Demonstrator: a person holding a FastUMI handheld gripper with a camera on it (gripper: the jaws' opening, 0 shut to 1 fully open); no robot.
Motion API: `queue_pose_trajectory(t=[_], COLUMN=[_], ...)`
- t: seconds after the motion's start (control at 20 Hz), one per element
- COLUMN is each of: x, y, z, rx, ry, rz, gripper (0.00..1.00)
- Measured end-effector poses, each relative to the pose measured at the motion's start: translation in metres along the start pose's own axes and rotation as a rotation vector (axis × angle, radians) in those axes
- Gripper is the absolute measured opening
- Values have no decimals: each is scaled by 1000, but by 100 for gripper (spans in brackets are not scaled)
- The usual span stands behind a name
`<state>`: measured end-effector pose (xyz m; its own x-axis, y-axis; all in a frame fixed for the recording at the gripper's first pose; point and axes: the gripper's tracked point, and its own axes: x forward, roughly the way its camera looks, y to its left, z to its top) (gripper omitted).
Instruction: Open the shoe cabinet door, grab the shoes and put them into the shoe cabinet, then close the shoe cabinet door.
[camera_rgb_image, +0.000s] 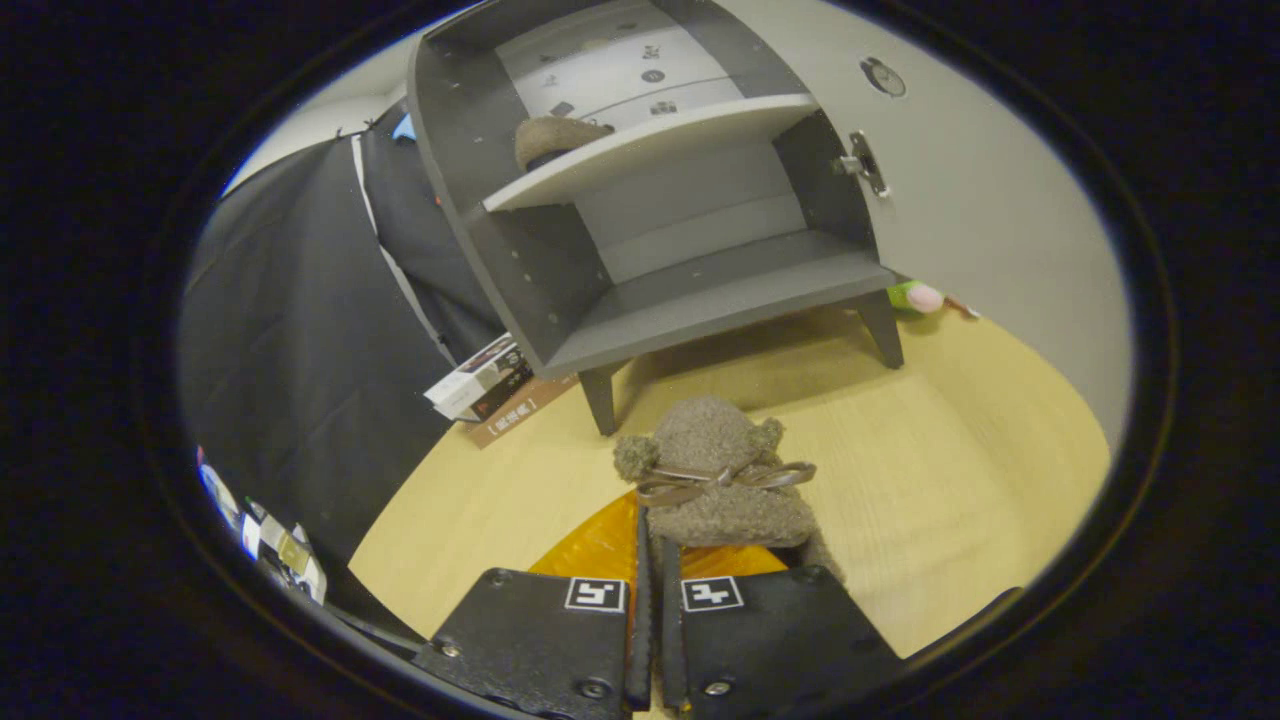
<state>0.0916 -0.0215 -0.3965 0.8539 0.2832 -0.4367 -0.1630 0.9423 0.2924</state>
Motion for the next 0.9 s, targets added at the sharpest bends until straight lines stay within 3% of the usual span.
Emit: queue_pose_trajectory(t=[0.35, 0.55, 0.9], x=[-74, -103, -129], y=[45, 69, 86], z=[76, 120, 225], rx=[-86, -222, -303], ry=[-134, -195, -322], rz=[28, 19, -38], gripper=[8, 7, 7])
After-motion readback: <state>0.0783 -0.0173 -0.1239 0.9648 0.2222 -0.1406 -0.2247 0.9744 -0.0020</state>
